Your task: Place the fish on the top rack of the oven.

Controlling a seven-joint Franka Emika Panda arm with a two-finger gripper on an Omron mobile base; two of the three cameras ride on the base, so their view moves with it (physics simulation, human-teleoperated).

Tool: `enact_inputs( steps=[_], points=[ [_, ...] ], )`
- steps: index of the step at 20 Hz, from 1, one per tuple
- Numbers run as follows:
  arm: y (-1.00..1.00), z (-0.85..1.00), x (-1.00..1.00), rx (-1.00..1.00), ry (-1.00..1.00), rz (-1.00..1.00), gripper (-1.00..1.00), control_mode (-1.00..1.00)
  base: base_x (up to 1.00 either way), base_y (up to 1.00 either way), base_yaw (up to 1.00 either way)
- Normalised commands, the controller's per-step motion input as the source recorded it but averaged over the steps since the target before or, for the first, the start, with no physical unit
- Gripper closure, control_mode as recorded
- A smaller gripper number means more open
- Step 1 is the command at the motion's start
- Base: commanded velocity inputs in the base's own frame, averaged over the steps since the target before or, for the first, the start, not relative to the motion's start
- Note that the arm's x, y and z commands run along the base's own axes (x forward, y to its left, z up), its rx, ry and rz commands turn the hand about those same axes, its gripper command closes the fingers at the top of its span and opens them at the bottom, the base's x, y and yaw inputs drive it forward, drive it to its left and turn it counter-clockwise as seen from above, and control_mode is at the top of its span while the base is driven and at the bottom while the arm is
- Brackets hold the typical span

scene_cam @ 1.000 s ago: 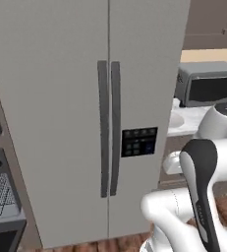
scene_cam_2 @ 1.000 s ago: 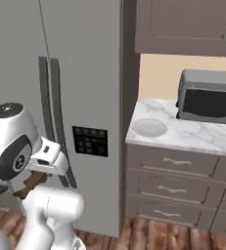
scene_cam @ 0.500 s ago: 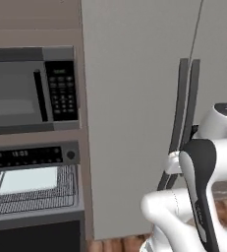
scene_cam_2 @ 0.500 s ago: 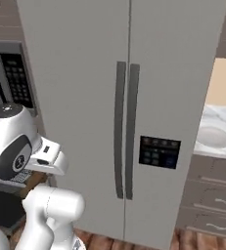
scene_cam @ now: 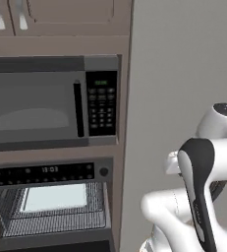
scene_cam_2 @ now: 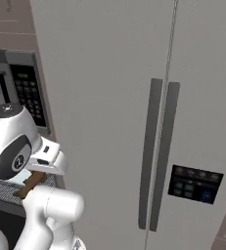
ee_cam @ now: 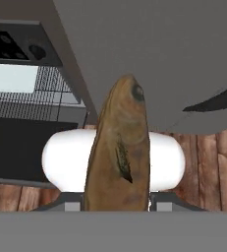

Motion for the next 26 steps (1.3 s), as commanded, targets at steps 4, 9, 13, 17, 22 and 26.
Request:
enact_inputs(
  steps=[4,9,13,17,22,26],
  points=[
    [0.0,0.0,0.0,0.0,0.0,0.0,1.0,1.0,0.01,0.91,0.01],
    [0.0,0.0,0.0,0.0,0.0,0.0,1.0,1.0,0.0,0.78,0.03],
    [0.44,-0.09,0.0,-0.02,0.0,0.02,1.0,-1.0,0.0,0.4,0.01],
    [1.0,-0.09,0.0,-0.1,-0.04,0.08,1.0,-1.0,0.0,0.0,0.0],
    [1.0,-0.54,0.22,-0.2,-0.1,0.0,1.0,-1.0,0.0,0.0,0.0],
    [1.0,-0.95,0.39,-0.07,-0.2,0.0,1.0,-1.0,0.0,0.0,0.0]
  ],
)
